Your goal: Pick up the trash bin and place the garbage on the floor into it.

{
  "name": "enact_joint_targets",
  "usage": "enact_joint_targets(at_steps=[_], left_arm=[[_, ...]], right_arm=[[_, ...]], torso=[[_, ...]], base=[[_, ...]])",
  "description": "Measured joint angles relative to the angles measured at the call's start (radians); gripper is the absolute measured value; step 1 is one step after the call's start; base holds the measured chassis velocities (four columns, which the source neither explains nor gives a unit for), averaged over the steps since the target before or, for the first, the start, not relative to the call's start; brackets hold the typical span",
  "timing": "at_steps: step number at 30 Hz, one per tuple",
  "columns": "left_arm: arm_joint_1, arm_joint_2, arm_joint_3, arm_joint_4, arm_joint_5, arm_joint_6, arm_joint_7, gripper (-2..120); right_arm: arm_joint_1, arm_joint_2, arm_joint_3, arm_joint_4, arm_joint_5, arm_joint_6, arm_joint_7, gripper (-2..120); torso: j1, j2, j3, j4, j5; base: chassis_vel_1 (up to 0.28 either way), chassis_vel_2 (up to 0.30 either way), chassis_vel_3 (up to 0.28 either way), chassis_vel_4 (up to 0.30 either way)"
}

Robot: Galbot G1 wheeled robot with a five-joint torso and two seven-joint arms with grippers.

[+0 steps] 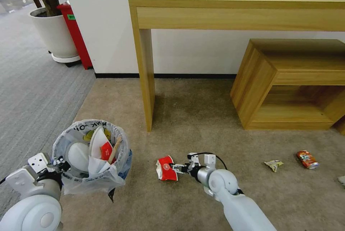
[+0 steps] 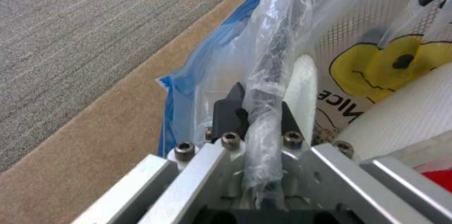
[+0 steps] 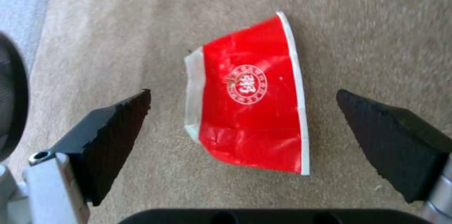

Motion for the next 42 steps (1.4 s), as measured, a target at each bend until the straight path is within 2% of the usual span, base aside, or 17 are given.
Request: enact_joint_targets(at_steps=[7,15,25,33,36,40,41,42], left_arm=[[0.007,-0.001,-0.001,0.008,0.009,-0.003,0.001,1],[0.010,0.000,0.001,0.008,0.013,-0.005,0.002,1],[0.008,0.004,0.000,0.013,0.013,-0.005,0.003,1],[0.007,0.007,0.000,0.017,0.013,-0.007,0.004,1],[0.007,0.007,0.000,0.017,0.013,-0.007,0.004,1],[0.008,0.004,0.001,0.018,0.013,-0.008,0.004,1],[0.008,0.004,0.001,0.018,0.013,-0.008,0.004,1],[0.008,0.003,0.002,0.018,0.013,-0.008,0.005,1]], right_arm=[[0.086,0.076,0.031,-0.136,0.030,-0.050,0.031,100],[0.147,0.142,0.052,-0.257,-0.010,-0.052,0.047,100],[0.193,0.172,0.069,-0.356,-0.103,-0.050,0.045,100],[0.207,0.199,0.077,-0.412,-0.164,-0.048,0.005,100],[0.213,0.209,0.078,-0.430,-0.194,-0.048,-0.005,95],[0.221,0.223,0.084,-0.454,-0.224,-0.046,-0.022,76],[0.221,0.223,0.084,-0.454,-0.224,-0.046,-0.022,76],[0.221,0.225,0.086,-0.459,-0.231,-0.043,-0.027,70]], torso=[[0.000,0.000,0.000,0.0000,-0.0002],[0.000,0.000,0.000,0.0000,-0.0001],[0.000,0.000,0.000,-0.0001,-0.0001],[0.000,0.000,0.000,0.0000,-0.0001],[0.000,0.000,0.000,0.0000,-0.0001],[0.000,0.000,0.000,0.0000,0.0000],[0.000,0.000,0.000,0.0000,0.0000],[0.000,0.000,0.000,-0.0001,-0.0001]], base=[[0.000,0.000,0.000,0.000],[0.000,0.000,0.000,0.000],[0.000,0.000,0.000,0.000],[0.000,0.000,0.000,0.000],[0.000,0.000,0.000,0.000],[0.000,0.000,0.000,0.000],[0.000,0.000,0.000,0.000],[0.000,0.000,0.000,0.000]])
